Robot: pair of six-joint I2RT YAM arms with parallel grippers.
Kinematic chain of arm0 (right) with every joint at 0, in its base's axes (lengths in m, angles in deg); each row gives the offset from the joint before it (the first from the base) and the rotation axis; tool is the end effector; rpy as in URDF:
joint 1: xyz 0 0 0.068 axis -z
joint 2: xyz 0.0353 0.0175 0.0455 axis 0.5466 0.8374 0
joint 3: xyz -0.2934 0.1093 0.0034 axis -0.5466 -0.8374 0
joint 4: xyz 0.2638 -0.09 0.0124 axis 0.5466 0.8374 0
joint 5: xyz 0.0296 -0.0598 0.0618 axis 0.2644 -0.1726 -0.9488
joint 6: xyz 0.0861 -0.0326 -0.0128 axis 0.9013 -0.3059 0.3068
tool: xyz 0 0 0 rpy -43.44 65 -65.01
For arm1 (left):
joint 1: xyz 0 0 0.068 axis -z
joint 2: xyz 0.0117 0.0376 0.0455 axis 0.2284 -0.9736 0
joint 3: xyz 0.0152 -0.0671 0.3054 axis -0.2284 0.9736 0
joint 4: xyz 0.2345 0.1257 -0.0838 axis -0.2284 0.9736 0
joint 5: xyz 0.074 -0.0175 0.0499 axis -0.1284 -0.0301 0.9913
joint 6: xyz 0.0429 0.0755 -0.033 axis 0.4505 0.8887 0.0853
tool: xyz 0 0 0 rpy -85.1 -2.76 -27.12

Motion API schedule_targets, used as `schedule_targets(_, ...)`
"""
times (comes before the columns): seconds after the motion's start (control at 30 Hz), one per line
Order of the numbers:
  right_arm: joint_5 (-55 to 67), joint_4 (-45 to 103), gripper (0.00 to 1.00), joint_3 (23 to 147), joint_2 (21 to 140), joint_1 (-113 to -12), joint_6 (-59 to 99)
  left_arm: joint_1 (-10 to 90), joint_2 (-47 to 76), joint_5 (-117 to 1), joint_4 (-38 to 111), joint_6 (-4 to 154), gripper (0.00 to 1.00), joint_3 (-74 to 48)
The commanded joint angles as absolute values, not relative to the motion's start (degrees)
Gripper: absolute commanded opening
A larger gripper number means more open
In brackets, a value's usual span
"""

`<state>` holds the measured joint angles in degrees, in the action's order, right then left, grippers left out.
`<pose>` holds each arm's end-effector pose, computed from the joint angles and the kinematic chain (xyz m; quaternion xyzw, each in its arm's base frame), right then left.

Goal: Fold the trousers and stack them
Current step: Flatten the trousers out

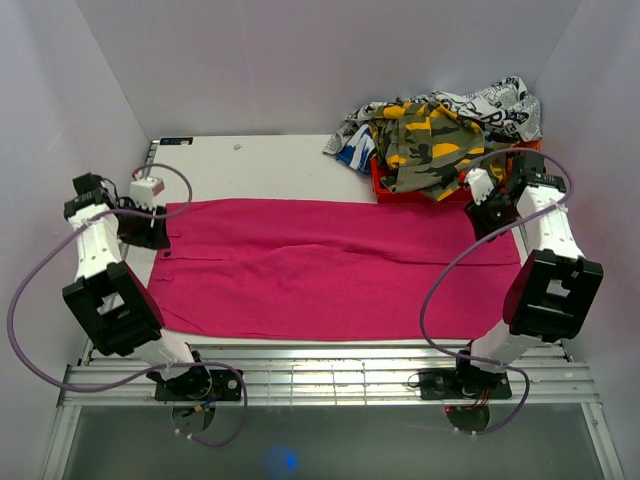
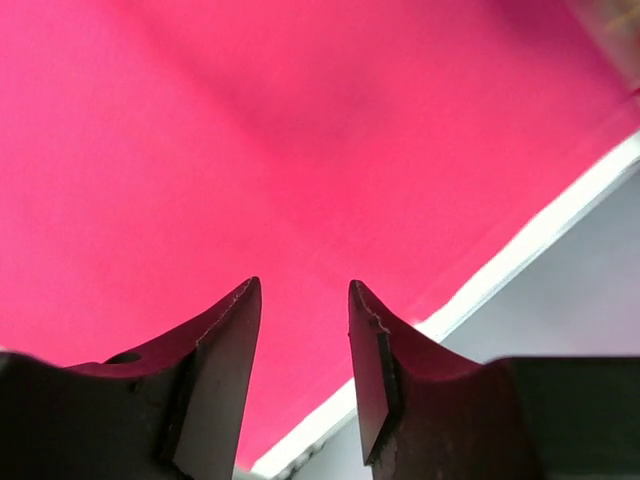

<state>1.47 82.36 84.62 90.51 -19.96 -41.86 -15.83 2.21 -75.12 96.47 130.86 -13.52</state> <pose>0.3445 -0.0625 0.2572 -0.3679 0.9074 -0.0111 0.2028 0.2982 0.1244 0.2646 0.1567 0.9527 -0.0904 0.2443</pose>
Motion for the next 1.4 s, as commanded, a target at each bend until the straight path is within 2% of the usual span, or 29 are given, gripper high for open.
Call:
schedule_targets(0.0,-4.9,78.5,0.46,90.2,96.9,-19.8,-34.5,-14.2,-5.9,-85.3,95.7,124.4,0.68,-22.5)
schedule_targets(0.1,-4.1,74.4,0.44,93.0,102.1,-19.8,-31.1,-12.6,-11.8,-85.6,89.4,117.8,0.68,-26.7)
schedule_targets(0.23,-0.7,66.7,0.43,90.8,105.3,-19.9,-29.2,-9.0,-17.0,-81.5,81.9,113.4,0.67,-28.3)
schedule_targets(0.43,5.6,61.3,0.40,80.0,106.8,-19.3,-33.8,-7.8,-22.1,-77.0,82.2,114.3,0.62,-26.2)
schedule_targets(0.83,8.4,66.4,0.37,60.7,93.3,-13.9,-49.8,-14.6,-13.1,-72.1,87.5,129.8,0.55,-8.0)
schedule_targets(1.03,4.3,75.2,0.37,62.8,85.9,-8.5,-56.9,-17.6,-8.1,-76.3,97.2,139.2,0.55,-9.6)
schedule_targets(1.07,1.5,77.1,0.40,67.3,86.1,-7.0,-57.5,-17.8,-7.5,-77.3,98.2,140.2,0.57,-10.8)
schedule_targets(1.1,0.1,80.7,0.45,69.9,86.5,-6.3,-57.8,-18.2,-7.0,-79.2,98.6,141.2,0.63,-13.9)
schedule_targets(1.13,-2.3,82.1,0.62,72.5,87.0,-5.8,-58.2,-18.3,-6.5,-80.2,98.3,141.1,0.66,-15.7)
schedule_targets(1.2,-4.6,83.4,0.81,79.9,89.2,-4.4,-58.0,-18.5,-7.0,-82.2,97.6,139.7,0.75,-21.5)
schedule_targets(1.23,-5.6,83.4,0.99,82.0,90.2,-4.2,-57.7,-18.5,-7.7,-84.9,97.7,137.6,0.77,-23.7)
schedule_targets(1.27,-5.9,83.3,0.91,84.1,92.8,-4.1,-57.3,-18.5,-9.5,-86.4,97.6,136.6,0.79,-25.9)
schedule_targets(1.3,-6.2,83.2,0.90,88.2,94.3,-4.1,-56.9,-18.5,-10.6,-87.7,97.7,135.4,0.98,-27.9)
schedule_targets(1.37,-6.3,83.3,0.90,92.4,99.5,-4.1,-56.0,-18.5,-14.5,-90.4,97.3,131.5,0.98,-33.2)
